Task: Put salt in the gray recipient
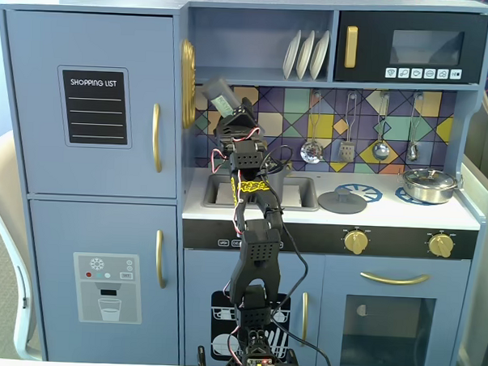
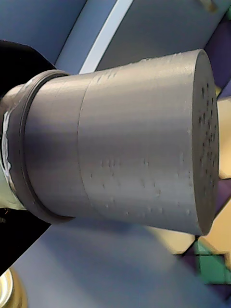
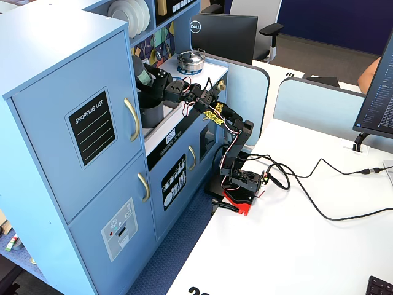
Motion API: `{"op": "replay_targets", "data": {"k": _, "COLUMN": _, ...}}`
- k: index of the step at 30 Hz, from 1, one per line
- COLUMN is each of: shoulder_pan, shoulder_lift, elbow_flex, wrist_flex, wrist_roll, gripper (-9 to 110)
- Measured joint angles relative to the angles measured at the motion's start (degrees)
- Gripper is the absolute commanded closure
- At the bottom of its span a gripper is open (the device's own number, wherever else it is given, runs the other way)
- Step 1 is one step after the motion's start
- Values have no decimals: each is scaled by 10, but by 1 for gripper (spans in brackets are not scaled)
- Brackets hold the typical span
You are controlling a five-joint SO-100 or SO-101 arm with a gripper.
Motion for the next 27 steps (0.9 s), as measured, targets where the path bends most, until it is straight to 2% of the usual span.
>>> {"op": "replay_targets", "data": {"k": 14, "shoulder_pan": 90, "shoulder_lift": 3, "elbow_flex": 126, "wrist_flex": 22, "wrist_roll": 10, "gripper": 101}}
{"op": "replay_targets", "data": {"k": 20, "shoulder_pan": 79, "shoulder_lift": 6, "elbow_flex": 126, "wrist_flex": 4, "wrist_roll": 14, "gripper": 101}}
{"op": "replay_targets", "data": {"k": 27, "shoulder_pan": 7, "shoulder_lift": 6, "elbow_flex": 48, "wrist_flex": -11, "wrist_roll": 8, "gripper": 101}}
